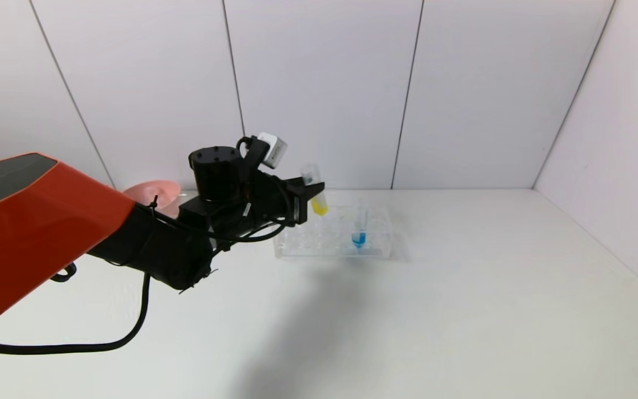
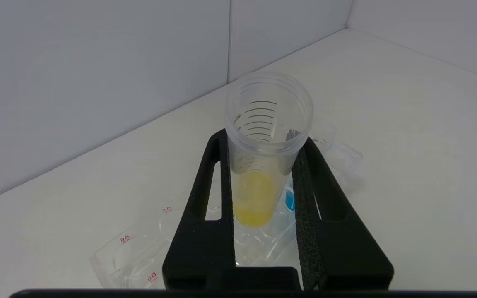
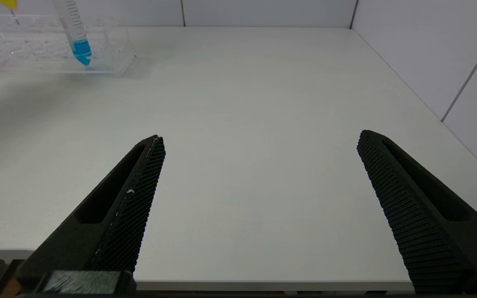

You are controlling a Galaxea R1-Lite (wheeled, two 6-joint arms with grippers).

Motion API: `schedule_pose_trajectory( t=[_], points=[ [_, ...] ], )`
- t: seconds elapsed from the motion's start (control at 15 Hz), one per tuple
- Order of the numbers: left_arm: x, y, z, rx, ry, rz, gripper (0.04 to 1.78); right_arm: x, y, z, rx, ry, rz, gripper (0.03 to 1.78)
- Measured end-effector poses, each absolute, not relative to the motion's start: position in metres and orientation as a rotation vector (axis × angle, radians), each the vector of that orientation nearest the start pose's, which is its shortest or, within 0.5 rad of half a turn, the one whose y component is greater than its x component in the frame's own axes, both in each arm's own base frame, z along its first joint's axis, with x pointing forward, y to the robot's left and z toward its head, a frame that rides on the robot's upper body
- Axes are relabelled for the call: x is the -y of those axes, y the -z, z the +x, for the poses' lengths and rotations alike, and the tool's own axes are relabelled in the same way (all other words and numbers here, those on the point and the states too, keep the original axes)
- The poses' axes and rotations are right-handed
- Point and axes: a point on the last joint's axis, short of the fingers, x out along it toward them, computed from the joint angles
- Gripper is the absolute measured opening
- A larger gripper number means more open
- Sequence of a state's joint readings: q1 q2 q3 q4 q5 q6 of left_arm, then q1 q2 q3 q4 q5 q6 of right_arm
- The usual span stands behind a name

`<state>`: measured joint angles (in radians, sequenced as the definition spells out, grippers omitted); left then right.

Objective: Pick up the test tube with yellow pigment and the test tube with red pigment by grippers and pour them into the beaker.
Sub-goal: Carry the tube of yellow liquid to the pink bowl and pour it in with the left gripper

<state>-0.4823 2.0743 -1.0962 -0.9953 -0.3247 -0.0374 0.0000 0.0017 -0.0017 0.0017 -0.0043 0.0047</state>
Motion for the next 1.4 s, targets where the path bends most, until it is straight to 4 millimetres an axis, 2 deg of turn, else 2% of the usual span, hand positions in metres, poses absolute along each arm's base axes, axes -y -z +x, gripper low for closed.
schedule_pose_trajectory(
  t=[0.27, 0.6, 1.0, 1.4],
  points=[
    [0.191, -0.168, 0.353, 0.02, 0.799, -0.026, 0.43, 0.0, -0.076, -0.023, -0.002, 0.004, 0.005, 1.7],
    [0.175, -0.188, 0.344, 0.032, 0.774, 0.008, 0.43, 0.0, -0.076, -0.023, -0.002, 0.004, 0.005, 1.7],
    [0.131, -0.216, 0.34, 0.03, 0.668, 0.013, 0.43, 0.0, -0.076, -0.023, -0.002, 0.004, 0.005, 1.7],
    [0.088, -0.221, 0.344, 0.036, 0.553, 0.015, 0.43, 0.0, -0.076, -0.023, -0.002, 0.004, 0.005, 1.7]
  ],
)
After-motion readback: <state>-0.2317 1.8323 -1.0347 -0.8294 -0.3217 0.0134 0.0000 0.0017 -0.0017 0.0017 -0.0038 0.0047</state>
